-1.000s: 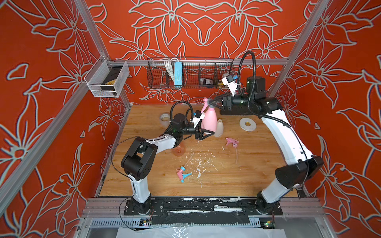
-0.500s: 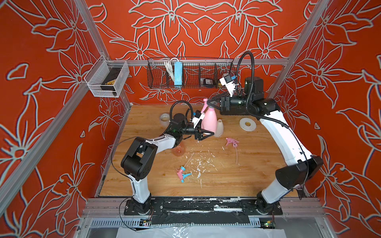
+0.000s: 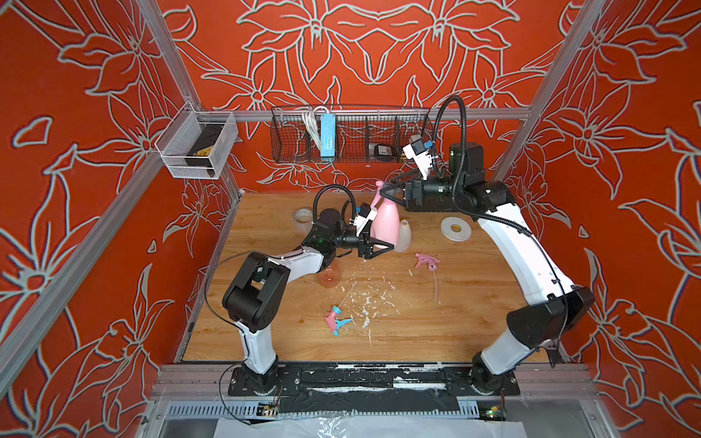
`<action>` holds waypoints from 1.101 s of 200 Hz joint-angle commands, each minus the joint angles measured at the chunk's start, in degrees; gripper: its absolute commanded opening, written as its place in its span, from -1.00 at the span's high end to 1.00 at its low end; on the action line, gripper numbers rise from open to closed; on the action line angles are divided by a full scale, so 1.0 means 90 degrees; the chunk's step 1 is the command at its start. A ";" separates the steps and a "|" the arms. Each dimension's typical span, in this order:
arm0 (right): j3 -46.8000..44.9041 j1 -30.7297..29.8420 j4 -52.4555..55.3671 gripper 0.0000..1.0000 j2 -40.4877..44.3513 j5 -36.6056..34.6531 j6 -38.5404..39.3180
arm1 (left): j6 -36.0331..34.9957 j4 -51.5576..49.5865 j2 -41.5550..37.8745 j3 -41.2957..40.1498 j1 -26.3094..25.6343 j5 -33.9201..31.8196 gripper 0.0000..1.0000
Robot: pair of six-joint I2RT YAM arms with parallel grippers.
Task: Attach spray nozzles to spray bottles
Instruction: Screw the spray nozzle on the spray bottle.
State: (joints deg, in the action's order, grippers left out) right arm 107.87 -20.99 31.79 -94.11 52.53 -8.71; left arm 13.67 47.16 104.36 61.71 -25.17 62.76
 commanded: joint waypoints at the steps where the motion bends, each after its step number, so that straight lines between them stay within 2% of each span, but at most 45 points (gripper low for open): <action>1: -0.0138 0.0093 0.0353 -0.95 0.0119 -0.0070 0.0063 | -0.0065 0.0518 -0.0211 0.0262 -0.0011 0.0183 0.16; 42: -0.0446 0.0317 -0.0452 -0.94 0.0299 0.0309 -0.0606 | -0.0032 0.0488 -0.0184 0.0272 -0.0016 0.0248 0.21; 67: -0.0611 0.0389 -0.1287 -0.94 0.0360 0.0631 -0.1382 | -0.0044 0.0463 -0.0170 0.0282 -0.0016 0.0243 0.21; 86: -0.0696 0.0389 -0.1520 -0.93 0.0359 0.0760 -0.1547 | -0.0018 0.0483 -0.0175 0.0310 -0.0016 0.0244 0.23; 108: -0.0767 0.0353 -0.1510 -0.66 0.0288 0.1038 -0.1559 | 0.0042 0.0492 -0.0158 0.0393 -0.0014 0.0259 0.23; 136: -0.0930 0.0181 -0.1488 -0.28 0.0323 0.1031 -0.1428 | 0.0171 0.0570 -0.0112 0.0477 -0.0014 0.0277 0.23; 176: -0.1036 0.0070 -0.1281 -0.13 0.0393 0.0779 -0.1142 | 0.0289 0.0642 -0.0100 0.0524 -0.0016 0.0287 0.23; 220: -0.1109 0.0038 -0.1313 0.24 0.0515 0.0533 -0.1075 | 0.0244 0.0568 -0.0094 0.0531 -0.0016 0.0268 0.23</action>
State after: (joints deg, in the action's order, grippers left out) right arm 98.41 -20.23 20.40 -91.92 58.11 -19.05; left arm 16.40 50.02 104.33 65.14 -25.19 64.62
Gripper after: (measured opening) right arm 0.404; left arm 0.730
